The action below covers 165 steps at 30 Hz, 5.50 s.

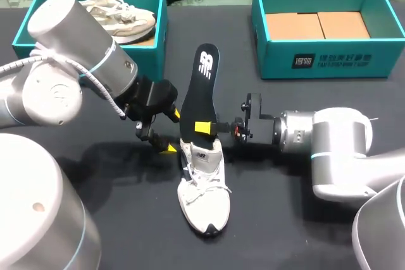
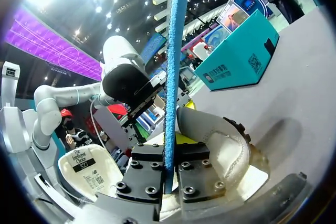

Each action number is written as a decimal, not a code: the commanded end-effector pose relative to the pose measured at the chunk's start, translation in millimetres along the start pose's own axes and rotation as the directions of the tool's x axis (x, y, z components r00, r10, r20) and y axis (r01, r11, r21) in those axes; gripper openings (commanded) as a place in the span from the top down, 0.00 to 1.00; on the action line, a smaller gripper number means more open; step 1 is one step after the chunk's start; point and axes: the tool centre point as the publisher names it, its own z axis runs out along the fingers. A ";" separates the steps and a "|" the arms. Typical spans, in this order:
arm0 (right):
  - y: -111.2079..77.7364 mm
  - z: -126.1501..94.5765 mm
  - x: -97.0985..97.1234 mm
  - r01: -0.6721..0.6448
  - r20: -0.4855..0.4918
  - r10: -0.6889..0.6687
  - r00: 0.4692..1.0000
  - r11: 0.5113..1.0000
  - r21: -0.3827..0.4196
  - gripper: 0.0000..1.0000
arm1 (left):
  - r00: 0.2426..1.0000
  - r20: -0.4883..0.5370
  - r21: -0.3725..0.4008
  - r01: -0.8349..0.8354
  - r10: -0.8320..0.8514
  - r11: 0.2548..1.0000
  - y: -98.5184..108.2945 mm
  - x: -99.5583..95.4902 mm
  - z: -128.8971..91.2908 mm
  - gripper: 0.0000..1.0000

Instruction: Take the shoe out of the shoebox, open the shoe tongue, remove and reinsert the insole, then place the shoe into the shoebox

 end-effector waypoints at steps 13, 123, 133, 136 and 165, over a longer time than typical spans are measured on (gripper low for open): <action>-43.4 -3.7 -1.2 -0.080 0.043 0.078 0.996 0.995 0.051 1.00 | 1.000 0.002 -0.001 -0.001 0.001 1.000 0.4 1.2 -0.2 0.00; -5.9 11.1 15.2 0.025 -0.033 -0.021 0.999 0.992 0.127 0.68 | 1.000 0.002 -0.001 -0.001 0.001 1.000 0.4 1.2 -0.2 0.00; -1.0 10.7 23.9 0.051 -0.033 -0.047 0.998 0.988 0.142 0.63 | 1.000 0.002 -0.001 -0.001 0.001 1.000 0.4 1.2 -0.2 0.00; 3.9 13.1 27.4 0.067 -0.035 -0.062 0.997 0.985 0.161 0.61 | 1.000 0.002 -0.001 -0.001 0.001 1.000 0.4 1.2 -0.2 0.00; 4.2 14.5 13.5 0.005 -0.013 -0.002 1.000 0.980 0.199 1.00 | 1.000 0.002 -0.001 -0.001 0.001 1.000 0.4 1.2 -0.2 0.00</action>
